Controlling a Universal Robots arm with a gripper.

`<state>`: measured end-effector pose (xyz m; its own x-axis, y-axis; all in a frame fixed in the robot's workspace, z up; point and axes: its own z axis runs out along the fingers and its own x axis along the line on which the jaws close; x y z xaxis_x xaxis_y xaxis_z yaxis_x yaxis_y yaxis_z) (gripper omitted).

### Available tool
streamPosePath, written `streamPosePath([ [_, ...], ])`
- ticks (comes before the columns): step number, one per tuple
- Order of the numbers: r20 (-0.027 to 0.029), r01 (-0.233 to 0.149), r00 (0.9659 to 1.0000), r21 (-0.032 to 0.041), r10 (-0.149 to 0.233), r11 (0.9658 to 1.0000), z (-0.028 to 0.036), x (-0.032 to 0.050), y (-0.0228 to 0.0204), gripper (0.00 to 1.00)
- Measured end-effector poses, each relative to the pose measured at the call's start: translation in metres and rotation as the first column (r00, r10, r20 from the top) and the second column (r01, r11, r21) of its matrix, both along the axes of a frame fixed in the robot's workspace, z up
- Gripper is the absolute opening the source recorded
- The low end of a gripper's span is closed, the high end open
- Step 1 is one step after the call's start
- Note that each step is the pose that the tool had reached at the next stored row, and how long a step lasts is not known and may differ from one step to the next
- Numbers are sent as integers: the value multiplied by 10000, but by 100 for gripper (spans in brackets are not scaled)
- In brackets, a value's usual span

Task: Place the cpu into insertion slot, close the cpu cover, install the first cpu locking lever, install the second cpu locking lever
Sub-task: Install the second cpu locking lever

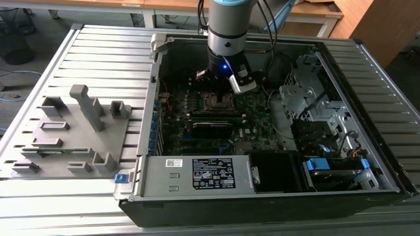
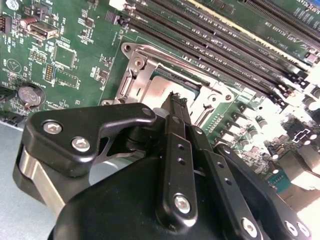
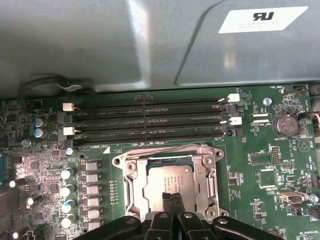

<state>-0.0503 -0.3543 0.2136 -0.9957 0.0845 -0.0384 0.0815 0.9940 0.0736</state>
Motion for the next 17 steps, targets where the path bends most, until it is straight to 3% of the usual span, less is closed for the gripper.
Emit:
streamPosePath([
  [17,-9,1,10000,0,-1,10000,113,3,9,11],
])
